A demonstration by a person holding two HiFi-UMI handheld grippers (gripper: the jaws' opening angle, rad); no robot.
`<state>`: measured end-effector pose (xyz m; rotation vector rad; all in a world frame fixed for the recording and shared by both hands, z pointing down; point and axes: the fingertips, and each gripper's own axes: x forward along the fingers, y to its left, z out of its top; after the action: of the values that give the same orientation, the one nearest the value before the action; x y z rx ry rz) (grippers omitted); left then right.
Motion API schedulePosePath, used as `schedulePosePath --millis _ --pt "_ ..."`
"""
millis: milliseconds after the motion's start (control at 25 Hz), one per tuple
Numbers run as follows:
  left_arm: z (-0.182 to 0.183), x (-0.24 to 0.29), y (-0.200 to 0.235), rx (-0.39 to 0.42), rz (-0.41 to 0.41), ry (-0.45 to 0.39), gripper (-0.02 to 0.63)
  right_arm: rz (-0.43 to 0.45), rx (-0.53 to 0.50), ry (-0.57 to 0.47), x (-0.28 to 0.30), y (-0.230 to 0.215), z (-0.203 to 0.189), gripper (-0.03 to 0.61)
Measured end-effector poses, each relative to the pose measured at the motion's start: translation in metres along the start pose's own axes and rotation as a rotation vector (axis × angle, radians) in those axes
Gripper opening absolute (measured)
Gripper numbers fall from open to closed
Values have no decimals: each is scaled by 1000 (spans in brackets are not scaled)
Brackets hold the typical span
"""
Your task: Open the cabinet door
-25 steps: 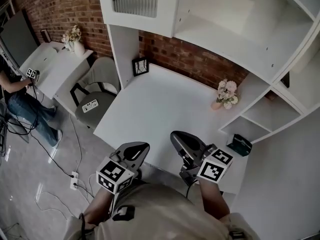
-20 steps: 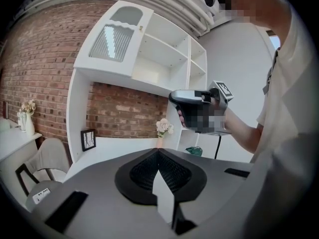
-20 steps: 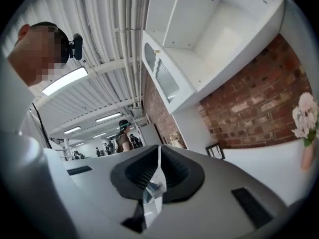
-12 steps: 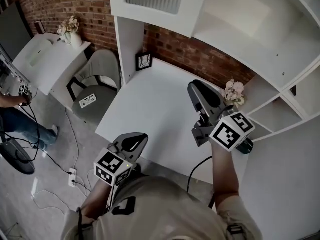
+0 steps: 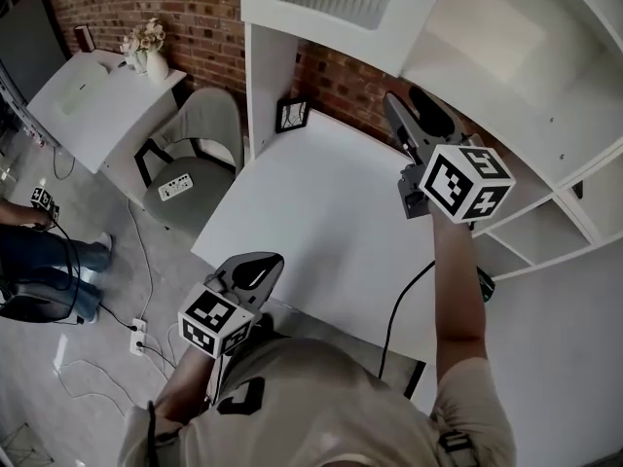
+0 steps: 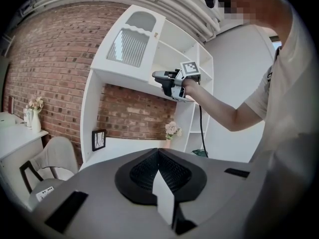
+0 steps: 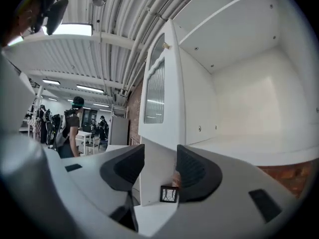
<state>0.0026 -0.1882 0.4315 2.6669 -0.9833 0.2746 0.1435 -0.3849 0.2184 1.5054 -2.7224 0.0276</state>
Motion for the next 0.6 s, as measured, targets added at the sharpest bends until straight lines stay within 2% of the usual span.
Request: schedulePosePath --millis 360,600 --pt "2 1 4 -6 -29 -13 17 -81 -55 84 38 -23 4 221" --pt "0 0 14 -14 -46 -14 17 -111 -85 92 51 -24 10 222"
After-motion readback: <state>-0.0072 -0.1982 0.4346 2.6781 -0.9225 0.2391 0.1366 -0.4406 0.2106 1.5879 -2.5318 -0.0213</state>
